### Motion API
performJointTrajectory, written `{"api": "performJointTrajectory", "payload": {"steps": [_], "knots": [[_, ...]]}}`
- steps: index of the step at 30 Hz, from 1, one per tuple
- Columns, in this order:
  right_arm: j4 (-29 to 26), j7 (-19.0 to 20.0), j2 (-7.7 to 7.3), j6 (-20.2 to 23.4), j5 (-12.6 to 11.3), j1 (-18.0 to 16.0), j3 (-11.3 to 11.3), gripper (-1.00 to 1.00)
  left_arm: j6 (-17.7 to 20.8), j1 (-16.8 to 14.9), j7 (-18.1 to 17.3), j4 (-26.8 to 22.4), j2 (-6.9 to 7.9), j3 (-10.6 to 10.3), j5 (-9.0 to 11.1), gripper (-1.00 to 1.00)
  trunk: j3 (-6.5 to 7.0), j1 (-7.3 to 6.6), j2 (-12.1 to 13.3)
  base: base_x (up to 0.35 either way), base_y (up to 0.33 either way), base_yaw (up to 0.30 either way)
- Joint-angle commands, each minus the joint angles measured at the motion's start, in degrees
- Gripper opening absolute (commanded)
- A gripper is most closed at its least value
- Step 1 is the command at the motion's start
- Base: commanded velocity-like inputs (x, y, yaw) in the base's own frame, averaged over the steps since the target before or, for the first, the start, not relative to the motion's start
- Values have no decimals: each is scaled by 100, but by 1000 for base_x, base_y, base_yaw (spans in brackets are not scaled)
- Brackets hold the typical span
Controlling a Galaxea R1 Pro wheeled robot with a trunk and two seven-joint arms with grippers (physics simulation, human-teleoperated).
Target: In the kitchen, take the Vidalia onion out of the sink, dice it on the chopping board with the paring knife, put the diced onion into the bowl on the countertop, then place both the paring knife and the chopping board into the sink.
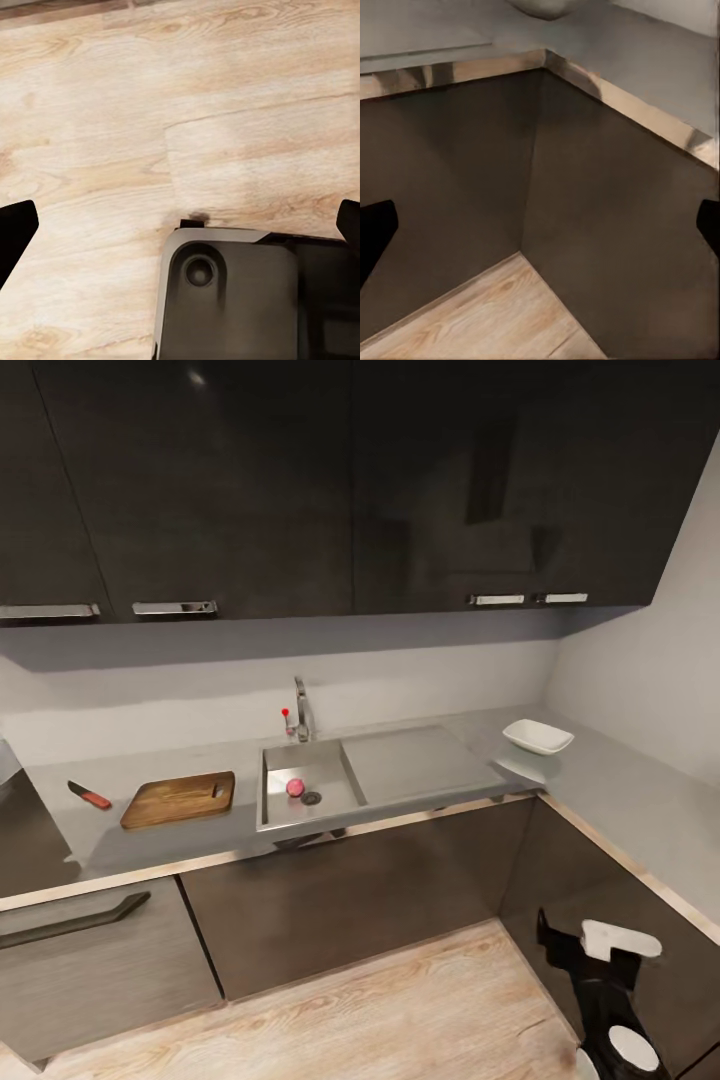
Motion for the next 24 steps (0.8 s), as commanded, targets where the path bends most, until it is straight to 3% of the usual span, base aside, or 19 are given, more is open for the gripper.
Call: {"api": "performJointTrajectory", "payload": {"steps": [1, 7, 8, 14, 19, 20, 24], "knots": [[-21, -38, -26, 160, -58, -109, 0, 100, -10, 0, 0, -5, -4, 9, 4, 100, -11, 4, -12, 0, 0, 0], [-56, -77, -96, 1088, -63, -1082, -23, 100, -10, -1, 0, 60, -12, 8, 4, 100, -11, 4, -12, 0, 0, 0], [-54, -79, -100, 1357, -56, -1373, -24, 100, -10, -1, 0, 76, -12, 8, 4, 100, -11, 4, -12, 0, 0, 0], [-52, -98, -112, 2331, -47, -2220, -25, 100, -17, 0, -3, 85, -19, 8, -2, 100, -11, 4, -12, 7, -22, 0], [-49, -209, -113, 2859, -46, -2775, -26, 100, -14, -2, -8, 85, -22, 8, 2, 100, -11, 4, -12, 116, -154, 0], [-46, -258, -113, 3099, -46, -3031, -26, 100, -13, 0, -13, 89, -22, 8, 3, 100, -11, 4, -12, 191, -216, 0], [-41, -285, -115, 3320, -52, -3241, -44, 100, -13, 1, -24, 87, -20, 8, 4, 100, -11, 4, -12, 219, -221, 0]]}}
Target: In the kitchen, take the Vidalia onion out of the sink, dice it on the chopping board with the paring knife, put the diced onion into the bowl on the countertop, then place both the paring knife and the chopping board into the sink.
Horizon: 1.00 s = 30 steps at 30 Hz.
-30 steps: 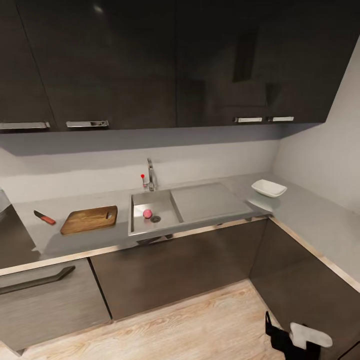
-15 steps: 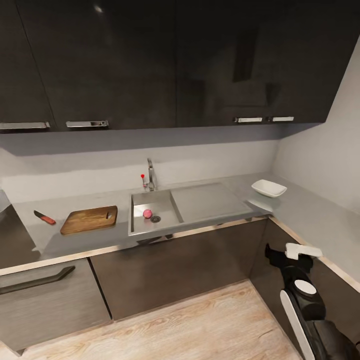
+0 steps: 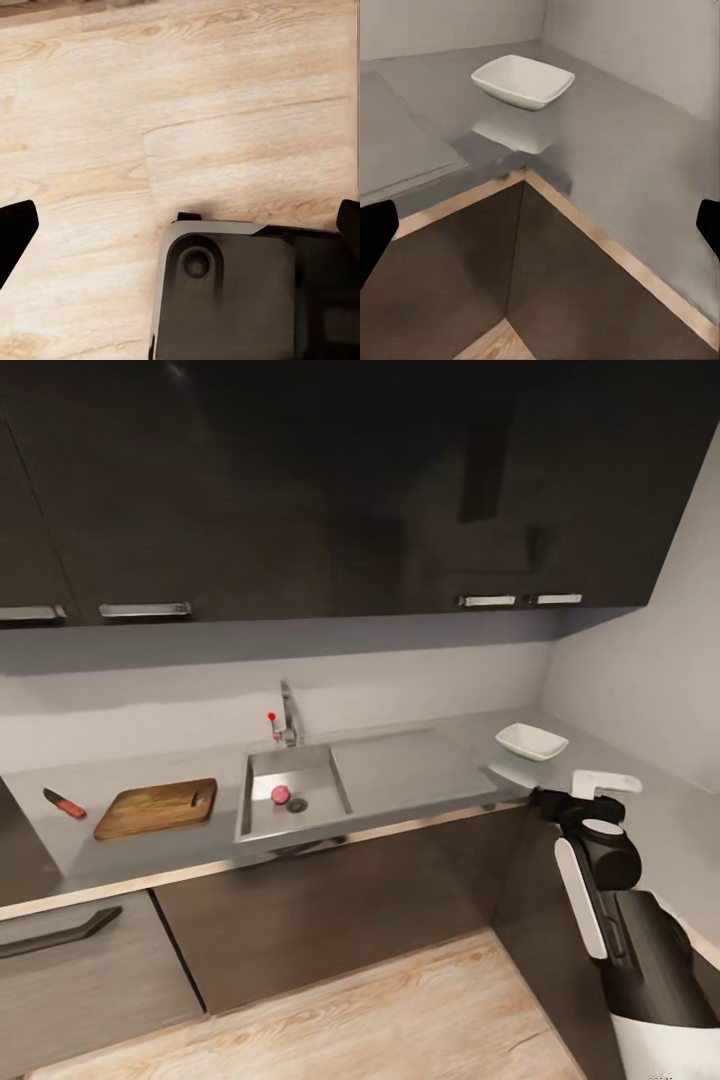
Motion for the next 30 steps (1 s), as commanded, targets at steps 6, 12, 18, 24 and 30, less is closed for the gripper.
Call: {"api": "performJointTrajectory", "payload": {"steps": [6, 12, 18, 24, 30], "knots": [[-6, -42, -10, 58, -85, -44, -265, 100, -6, -1, -5, -9, -6, 11, 4, 100, -12, 6, -12, 280, -84, 0], [-7, -37, -14, 63, -92, -49, -324, 100, -6, 0, -5, -3, -5, 11, 4, 100, -12, 6, -12, 315, -9, 0], [-7, -34, -20, 63, -93, -49, -334, 100, -8, -3, -5, -1, -5, 11, 4, 100, -12, 6, -12, 321, -1, 0], [-7, -29, -26, 38, -93, -49, -376, 100, -7, -2, -5, -1, -5, 11, 4, 100, -12, 6, -12, 314, -45, 0], [-7, -28, -73, 26, -87, -49, -388, 100, -6, -3, -6, 9, -4, 11, 4, 100, -12, 6, -12, 295, -140, 0]]}}
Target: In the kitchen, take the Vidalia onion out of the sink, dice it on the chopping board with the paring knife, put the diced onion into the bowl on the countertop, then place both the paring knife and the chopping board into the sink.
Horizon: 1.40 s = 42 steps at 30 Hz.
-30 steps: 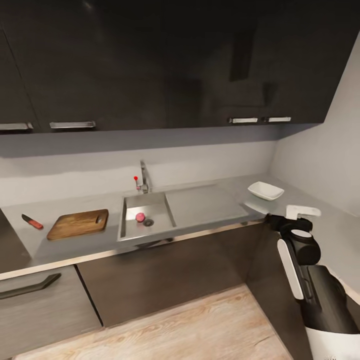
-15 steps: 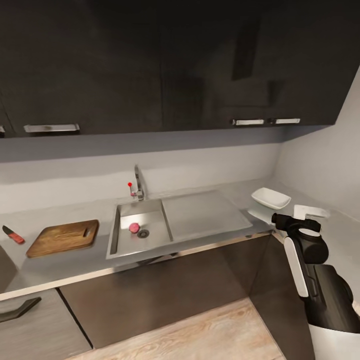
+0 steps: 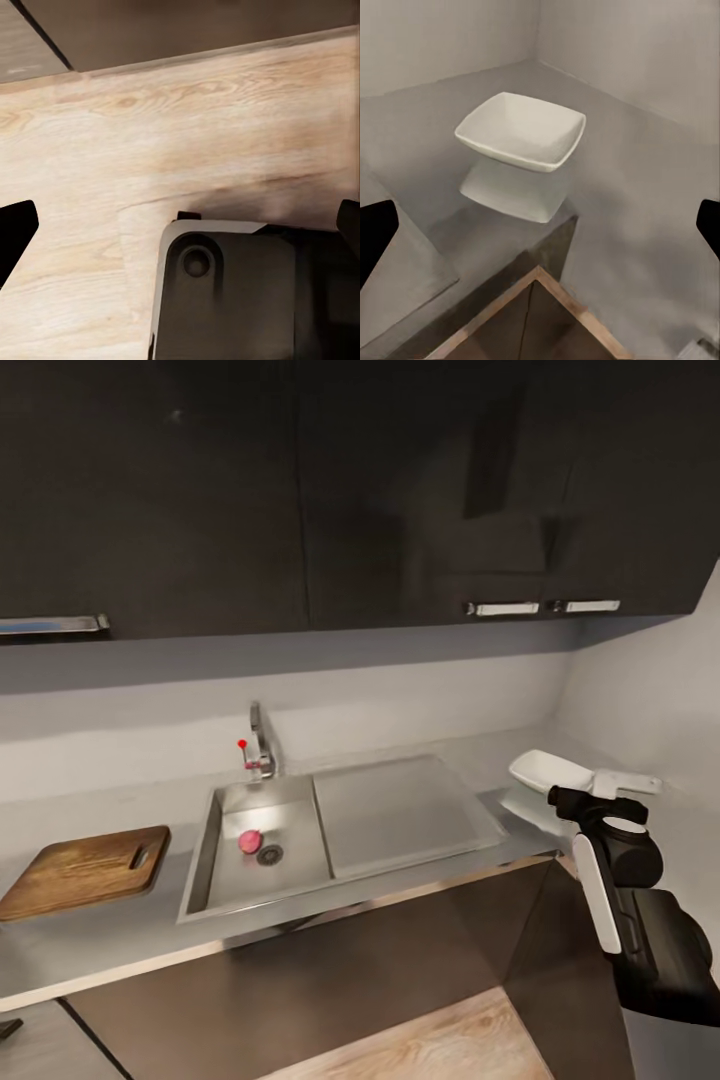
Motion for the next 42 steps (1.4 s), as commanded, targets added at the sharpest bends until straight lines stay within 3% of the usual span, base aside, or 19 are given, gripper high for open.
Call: {"api": "performJointTrajectory", "payload": {"steps": [1, 11, 42], "knots": [[-5, -48, -18, 14, -56, -5, 4, 100, -8, 2, -2, -4, -6, 11, 4, 100, -12, 7, -12, 292, -149, 0], [-5, -48, -244, 16, -54, -5, -7, 100, -15, 1, -6, 0, -3, 11, -1, 100, -12, 7, -12, 258, -149, 0], [-5, -48, -258, 9, -56, -5, 5, 100, -26, 1, -9, -104, -16, 2, -4, 100, -12, 7, -12, 15, -12, 0]]}}
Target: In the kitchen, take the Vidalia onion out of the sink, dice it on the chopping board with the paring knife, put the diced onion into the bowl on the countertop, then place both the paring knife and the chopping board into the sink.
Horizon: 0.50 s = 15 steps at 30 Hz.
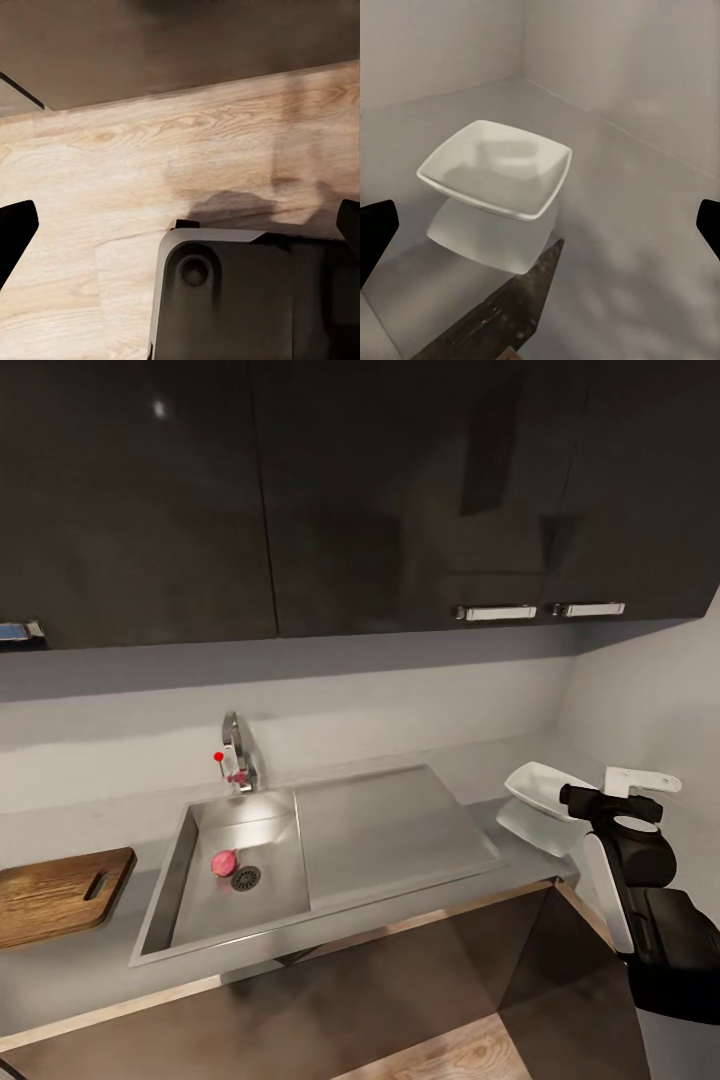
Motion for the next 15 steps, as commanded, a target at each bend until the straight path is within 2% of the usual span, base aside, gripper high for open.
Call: {"api": "performJointTrajectory", "payload": {"steps": [1, 15], "knots": [[-5, -48, -3, 17, -59, -6, 8, 100, -13, -1, -4, -6, -4, 10, 3, 100, -12, 4, -12, 0, 0, 0], [-5, -48, 5, 17, -71, -6, 19, 100, -18, 0, -9, 10, 4, 6, 3, 100, -12, 4, -12, 0, 0, 0]]}}
